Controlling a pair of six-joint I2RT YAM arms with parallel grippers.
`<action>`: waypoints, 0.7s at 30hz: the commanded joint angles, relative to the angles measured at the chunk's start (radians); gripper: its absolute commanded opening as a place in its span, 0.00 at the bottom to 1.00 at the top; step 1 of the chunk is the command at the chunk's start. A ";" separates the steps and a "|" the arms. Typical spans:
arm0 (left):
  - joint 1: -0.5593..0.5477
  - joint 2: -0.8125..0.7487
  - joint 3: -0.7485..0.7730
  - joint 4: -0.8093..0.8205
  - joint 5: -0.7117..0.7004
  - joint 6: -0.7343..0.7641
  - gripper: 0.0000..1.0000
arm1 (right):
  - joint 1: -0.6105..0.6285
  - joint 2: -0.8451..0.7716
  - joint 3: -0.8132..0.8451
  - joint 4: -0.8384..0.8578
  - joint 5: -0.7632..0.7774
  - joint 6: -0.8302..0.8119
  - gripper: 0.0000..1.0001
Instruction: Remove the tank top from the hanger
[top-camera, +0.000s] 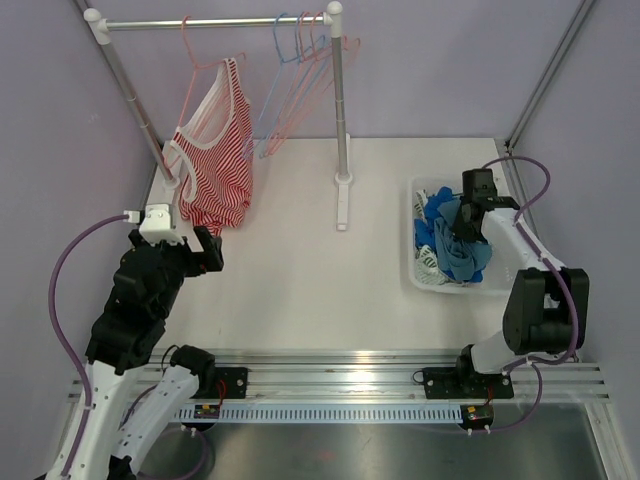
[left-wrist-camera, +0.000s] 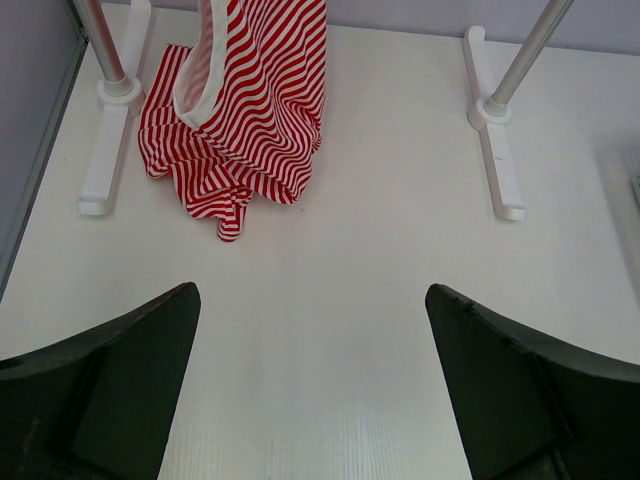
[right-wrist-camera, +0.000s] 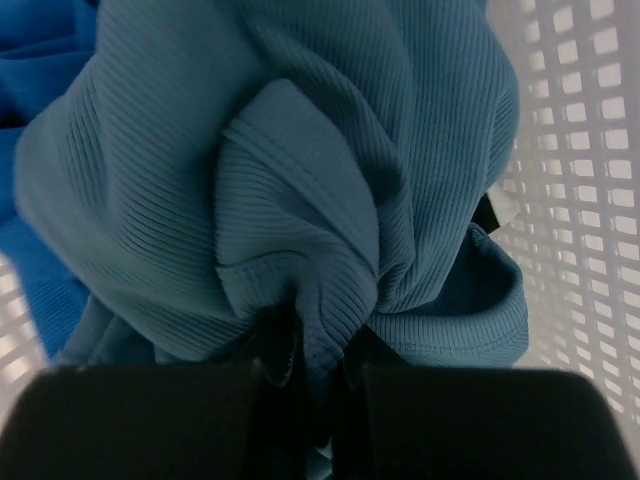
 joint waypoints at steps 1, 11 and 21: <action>0.019 -0.006 0.007 0.056 0.012 0.005 0.99 | -0.049 0.053 -0.018 0.012 -0.136 0.050 0.00; 0.059 0.007 0.075 -0.014 -0.135 -0.035 0.99 | -0.049 0.282 0.057 -0.106 -0.175 -0.016 0.14; 0.059 0.184 0.377 -0.134 -0.069 -0.061 0.99 | -0.049 0.152 0.375 -0.315 -0.012 -0.062 1.00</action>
